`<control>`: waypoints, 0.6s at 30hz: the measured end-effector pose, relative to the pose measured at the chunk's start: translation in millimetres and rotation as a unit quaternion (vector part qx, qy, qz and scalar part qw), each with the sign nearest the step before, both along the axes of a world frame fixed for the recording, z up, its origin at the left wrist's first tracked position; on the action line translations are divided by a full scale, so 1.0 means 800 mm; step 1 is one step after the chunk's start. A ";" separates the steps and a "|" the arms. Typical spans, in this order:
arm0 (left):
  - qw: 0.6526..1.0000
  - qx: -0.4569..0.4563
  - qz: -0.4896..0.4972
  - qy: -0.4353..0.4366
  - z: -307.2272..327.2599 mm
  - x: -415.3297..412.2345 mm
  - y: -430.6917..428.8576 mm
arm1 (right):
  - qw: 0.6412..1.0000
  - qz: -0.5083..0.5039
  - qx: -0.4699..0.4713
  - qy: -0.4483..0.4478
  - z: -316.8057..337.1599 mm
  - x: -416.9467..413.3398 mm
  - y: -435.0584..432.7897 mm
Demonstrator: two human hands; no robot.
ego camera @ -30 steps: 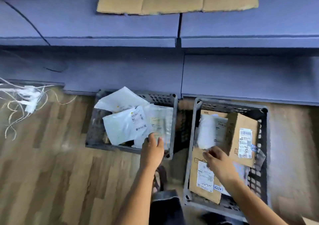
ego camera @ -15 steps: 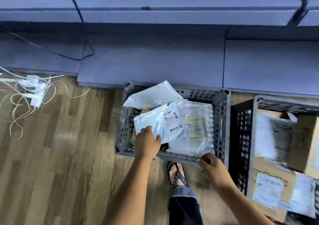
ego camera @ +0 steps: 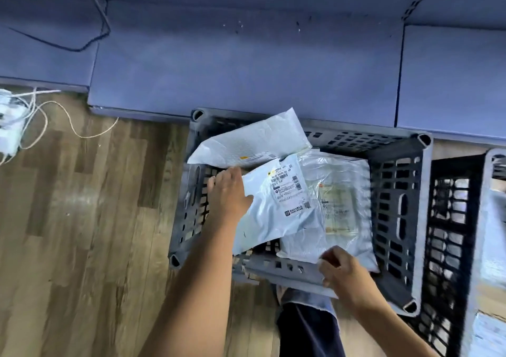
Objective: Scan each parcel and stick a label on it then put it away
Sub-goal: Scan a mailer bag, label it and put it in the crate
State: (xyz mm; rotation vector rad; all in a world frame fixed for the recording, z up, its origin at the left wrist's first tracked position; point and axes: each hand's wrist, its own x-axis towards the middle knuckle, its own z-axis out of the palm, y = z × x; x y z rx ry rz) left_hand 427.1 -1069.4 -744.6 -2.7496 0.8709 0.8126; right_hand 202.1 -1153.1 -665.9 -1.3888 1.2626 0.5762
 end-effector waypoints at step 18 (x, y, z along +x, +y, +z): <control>0.973 -0.130 0.032 0.186 0.174 0.000 0.004 | 1.000 -0.017 -0.017 -0.006 0.107 0.032 0.006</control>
